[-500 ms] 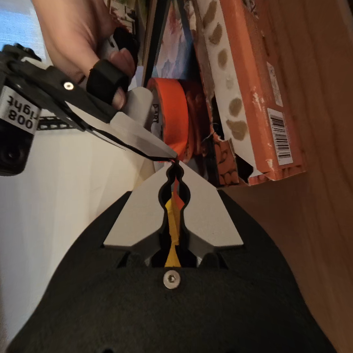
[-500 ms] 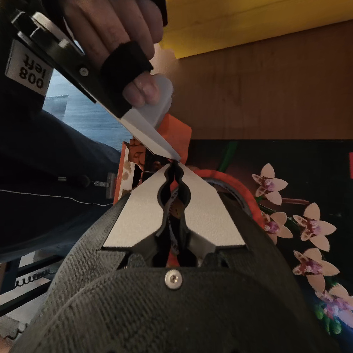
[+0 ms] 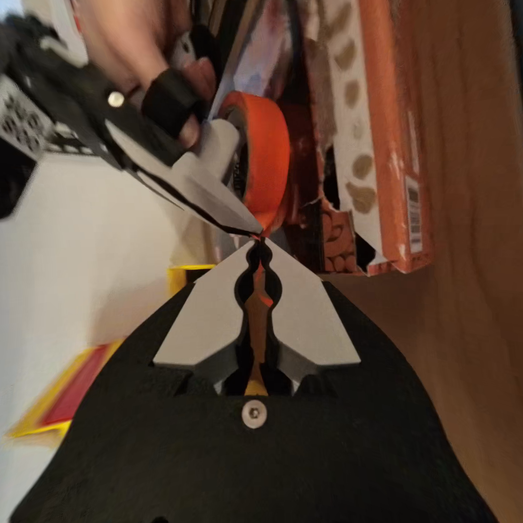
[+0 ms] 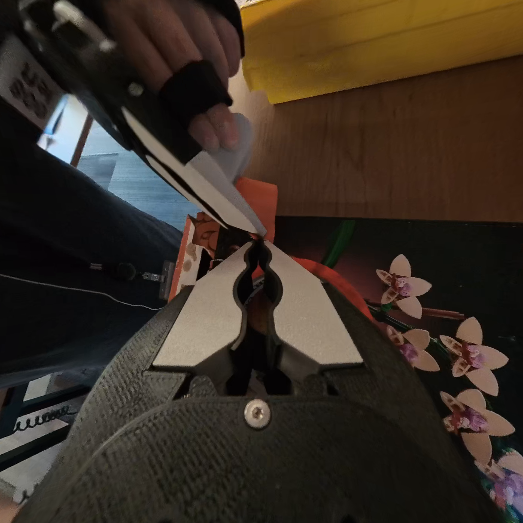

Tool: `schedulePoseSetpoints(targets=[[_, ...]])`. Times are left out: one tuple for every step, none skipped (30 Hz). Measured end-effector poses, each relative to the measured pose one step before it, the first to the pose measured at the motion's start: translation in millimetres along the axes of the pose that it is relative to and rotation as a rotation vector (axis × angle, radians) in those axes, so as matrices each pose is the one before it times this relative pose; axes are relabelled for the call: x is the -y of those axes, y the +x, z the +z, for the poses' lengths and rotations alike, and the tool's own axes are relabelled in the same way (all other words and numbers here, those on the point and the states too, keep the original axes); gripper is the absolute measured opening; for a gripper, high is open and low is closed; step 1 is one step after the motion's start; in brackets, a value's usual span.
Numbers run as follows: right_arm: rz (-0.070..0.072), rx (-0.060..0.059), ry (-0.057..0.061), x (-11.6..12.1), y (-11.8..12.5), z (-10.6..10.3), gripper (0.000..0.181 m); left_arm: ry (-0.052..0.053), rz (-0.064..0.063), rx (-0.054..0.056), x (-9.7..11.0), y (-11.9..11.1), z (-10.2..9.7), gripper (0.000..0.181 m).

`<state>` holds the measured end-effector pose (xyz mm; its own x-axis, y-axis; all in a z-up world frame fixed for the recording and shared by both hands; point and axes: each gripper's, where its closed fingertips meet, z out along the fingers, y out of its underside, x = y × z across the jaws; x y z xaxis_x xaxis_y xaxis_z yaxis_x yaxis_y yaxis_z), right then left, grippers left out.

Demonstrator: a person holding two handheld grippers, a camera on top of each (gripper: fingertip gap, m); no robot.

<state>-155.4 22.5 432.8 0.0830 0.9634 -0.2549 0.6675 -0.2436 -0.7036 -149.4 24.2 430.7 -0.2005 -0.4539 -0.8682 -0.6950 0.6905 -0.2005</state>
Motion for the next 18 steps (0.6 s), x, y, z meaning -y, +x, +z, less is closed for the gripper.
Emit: schedulePoseSetpoints(targets=[[-0.0160,-0.0156,-0.0136,-0.98,-2.20,-0.94,0.000,0.0150,-0.1026,-0.0551,1.24,0.88,-0.34,0.000],[-0.0282,-0.0247,-0.0238,-1.60,-2.23,0.49,0.000,0.0068,-0.1040,-0.0679,0.90,1.91,-0.26,0.000],[-0.0452,-0.0260,-0.0241,-1.36,-2.22,0.54,0.002,0.0079,-0.0894,-0.0668,1.34,1.91,-0.52,0.000],[-0.0427,-0.0259,-0.0202,-1.01,-1.31,0.00,0.005,0.0109,-0.0636,-0.0520,1.14,0.73,-0.54,0.000],[-0.0174,-0.0105,-0.0095,1.05,-1.88,-0.51,0.008,0.0108,-0.0333,-0.0238,0.85,-1.72,-0.74,0.000],[0.0007,0.0006,-0.0032,1.83,-1.97,-0.95,0.011,0.0078,-0.0091,-0.0064,-0.40,-2.28,-0.22,0.000],[0.0005,-0.0065,-0.0050,0.27,0.39,-0.11,0.014,0.0021,-0.0008,-0.0067,-1.01,-1.27,0.29,0.000],[-0.0002,-0.0127,-0.0053,-0.45,1.89,0.80,0.017,0.0000,-0.0058,-0.0104,-0.65,-0.19,0.64,0.000],[-0.0011,-0.0093,-0.0079,-1.12,1.50,1.13,0.013,-0.0028,-0.0069,-0.0133,-0.41,0.87,0.89,0.000],[-0.0037,-0.0113,-0.0063,-1.05,1.86,0.98,0.007,-0.0039,0.0028,-0.0087,-0.05,1.12,0.97,0.000],[0.0013,-0.0159,0.0006,0.07,2.52,0.39,0.001,-0.0055,0.0156,0.0029,0.08,0.44,0.53,0.000],[0.0033,-0.0032,0.0011,-0.04,0.33,0.17,0.000,-0.0094,0.0215,0.0050,-0.23,0.50,0.34,0.000],[0.0022,-0.0009,-0.0016,-0.53,-0.72,0.32,0.000,-0.0120,0.0139,-0.0004,-0.40,0.87,-0.05,0.000],[0.0027,-0.0101,0.0016,0.00,-0.08,0.64,0.000,-0.0138,0.0020,-0.0054,-0.50,0.81,-0.25,0.000],[-0.0058,-0.0191,-0.0034,-0.09,-0.11,0.83,0.000,-0.0124,-0.0051,-0.0088,-0.72,0.64,-0.26,0.000],[-0.0265,-0.0338,-0.0033,-0.13,0.38,0.36,0.000,-0.0066,-0.0153,-0.0098,-0.56,0.50,0.03,0.000],[-0.0377,-0.0434,-0.0021,-0.34,0.55,-0.05,0.000,-0.0009,-0.0292,-0.0132,-0.30,0.47,0.13,0.000],[-0.0411,-0.0443,0.0034,-0.05,-0.59,-0.08,0.000,0.0043,-0.0459,-0.0220,0.28,1.06,-0.36,0.000]])
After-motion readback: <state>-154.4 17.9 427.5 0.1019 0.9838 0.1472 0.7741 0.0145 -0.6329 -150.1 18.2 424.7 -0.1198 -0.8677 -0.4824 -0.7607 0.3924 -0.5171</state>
